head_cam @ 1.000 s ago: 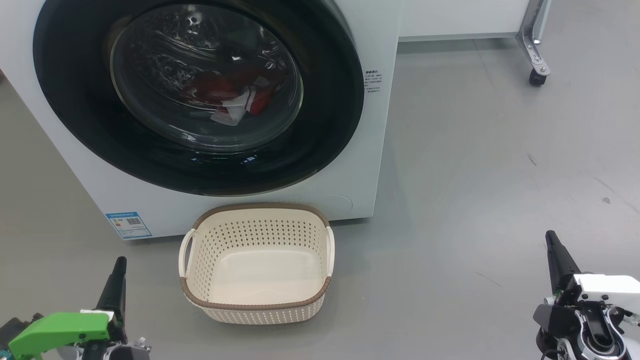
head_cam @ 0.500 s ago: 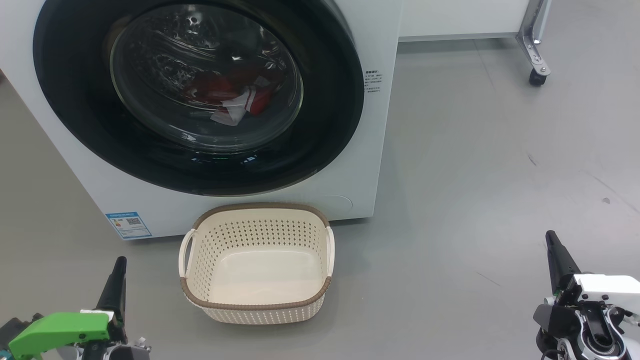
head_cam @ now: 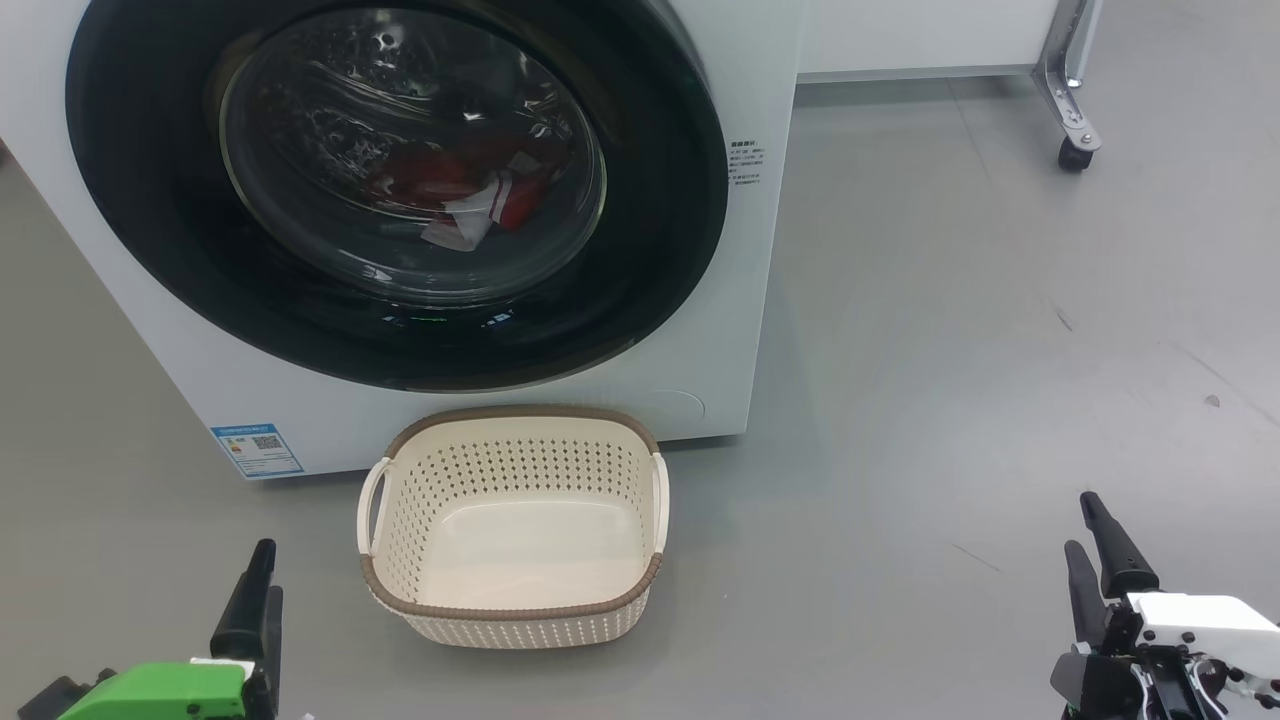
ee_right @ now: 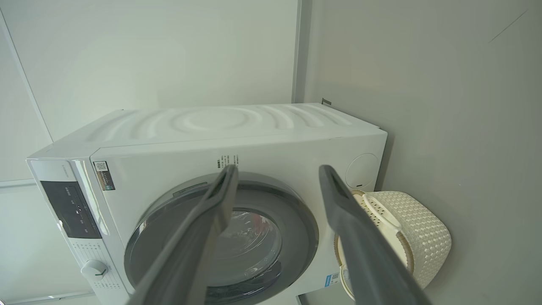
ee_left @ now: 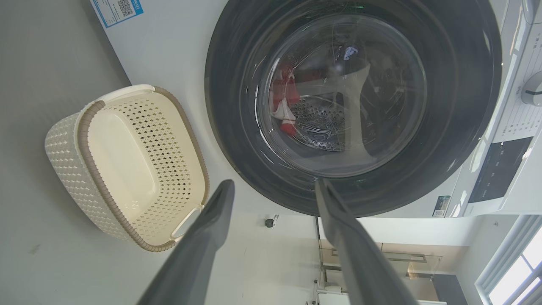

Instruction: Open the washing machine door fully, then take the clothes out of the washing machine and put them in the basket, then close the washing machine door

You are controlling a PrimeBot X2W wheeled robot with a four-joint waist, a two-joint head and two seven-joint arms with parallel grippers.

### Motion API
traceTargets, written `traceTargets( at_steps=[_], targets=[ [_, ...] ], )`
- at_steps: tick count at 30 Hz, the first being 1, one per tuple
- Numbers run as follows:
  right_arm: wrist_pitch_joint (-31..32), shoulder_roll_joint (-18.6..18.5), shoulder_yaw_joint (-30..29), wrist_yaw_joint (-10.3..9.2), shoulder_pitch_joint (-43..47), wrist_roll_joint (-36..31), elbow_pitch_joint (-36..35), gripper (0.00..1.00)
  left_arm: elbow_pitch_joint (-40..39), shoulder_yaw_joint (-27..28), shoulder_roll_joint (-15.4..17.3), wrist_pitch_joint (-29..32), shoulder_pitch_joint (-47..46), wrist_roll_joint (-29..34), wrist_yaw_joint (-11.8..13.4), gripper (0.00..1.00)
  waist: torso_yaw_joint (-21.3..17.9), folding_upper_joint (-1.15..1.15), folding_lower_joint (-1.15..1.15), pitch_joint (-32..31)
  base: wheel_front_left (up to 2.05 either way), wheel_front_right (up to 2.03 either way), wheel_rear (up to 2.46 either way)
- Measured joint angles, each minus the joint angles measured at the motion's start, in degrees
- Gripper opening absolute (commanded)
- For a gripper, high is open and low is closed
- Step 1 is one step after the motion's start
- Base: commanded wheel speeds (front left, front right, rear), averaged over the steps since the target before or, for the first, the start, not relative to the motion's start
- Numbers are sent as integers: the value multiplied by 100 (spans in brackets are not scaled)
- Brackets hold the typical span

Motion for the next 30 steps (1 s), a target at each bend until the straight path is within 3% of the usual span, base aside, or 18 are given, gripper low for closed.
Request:
traceTargets(
  at_steps=[17,30],
  targets=[
    [-202,-64,29,0,-12,-275,-142,100,-183,-229,1,-254,-27,109,0,100,-13,0,0,7,0,0,0],
    [-448,-252,252,1,-30,-804,-263,100,-296,-513,38,-557,-82,541,0,100,-15,0,0,19,0,0,0]
  ],
)
